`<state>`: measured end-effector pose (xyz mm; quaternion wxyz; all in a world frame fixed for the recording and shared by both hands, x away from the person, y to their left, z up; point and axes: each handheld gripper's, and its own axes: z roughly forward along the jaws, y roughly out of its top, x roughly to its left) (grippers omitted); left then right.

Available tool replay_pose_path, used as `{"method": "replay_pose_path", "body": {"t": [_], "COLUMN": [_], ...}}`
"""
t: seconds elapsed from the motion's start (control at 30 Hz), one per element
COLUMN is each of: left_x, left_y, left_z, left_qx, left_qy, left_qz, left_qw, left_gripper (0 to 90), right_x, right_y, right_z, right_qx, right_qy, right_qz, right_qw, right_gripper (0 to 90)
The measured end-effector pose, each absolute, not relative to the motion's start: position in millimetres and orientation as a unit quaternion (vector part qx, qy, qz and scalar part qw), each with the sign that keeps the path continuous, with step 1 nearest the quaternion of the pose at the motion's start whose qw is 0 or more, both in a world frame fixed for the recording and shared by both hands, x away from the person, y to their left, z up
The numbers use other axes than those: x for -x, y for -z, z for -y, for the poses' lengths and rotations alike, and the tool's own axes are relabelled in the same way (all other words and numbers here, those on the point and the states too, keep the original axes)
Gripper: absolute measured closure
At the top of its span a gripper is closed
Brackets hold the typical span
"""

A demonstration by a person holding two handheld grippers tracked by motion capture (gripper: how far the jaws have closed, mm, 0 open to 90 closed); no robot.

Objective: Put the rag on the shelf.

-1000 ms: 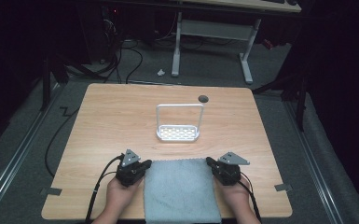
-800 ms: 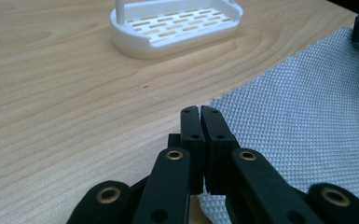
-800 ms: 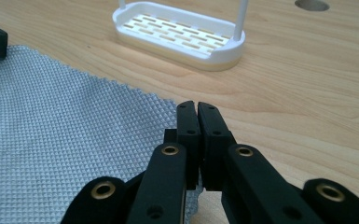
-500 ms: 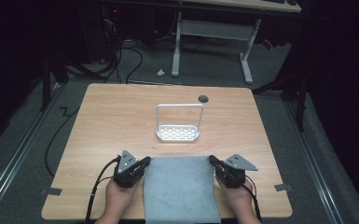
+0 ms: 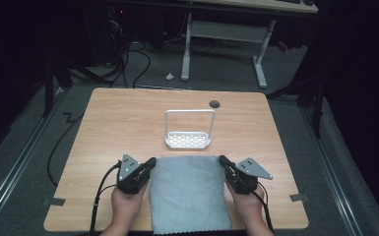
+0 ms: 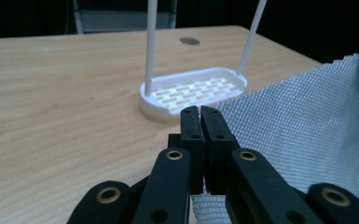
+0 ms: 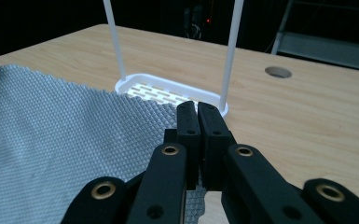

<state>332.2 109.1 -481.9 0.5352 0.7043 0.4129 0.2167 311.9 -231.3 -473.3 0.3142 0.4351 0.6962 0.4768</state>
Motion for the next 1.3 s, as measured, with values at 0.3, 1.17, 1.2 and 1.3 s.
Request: {"method": "replay_pose_path", "body": {"t": [0.3,1.17,1.2,1.3], "left_x": [-321.7,-359.4,-362.5,-371.6], "left_y": [444.3,360.3,358.3,352.7], "left_z": [-104.8,-99.8,-100.1,-100.2], "left_qx": [-0.683,-0.652,-0.651,-0.651], "left_qy": [-0.263,-0.315,-0.316,-0.319], "left_qz": [-0.387,-0.356,-0.356,-0.356], "left_qw": [0.56,0.591,0.591,0.589], "left_gripper": [88.2,88.5,88.5,88.5], "right_x": [-306.6,-330.7,-332.9,-338.9], "right_y": [437.5,357.1,355.3,350.6], "right_z": [231.5,238.7,238.4,237.9], "right_qx": [-0.413,-0.389,-0.388,-0.389], "right_qy": [-0.511,-0.555,-0.555,-0.557], "right_qz": [-0.669,-0.619,-0.619,-0.616], "right_qw": [0.347,0.396,0.398,0.398], "right_gripper": [89.2,89.4,89.4,89.4]}}
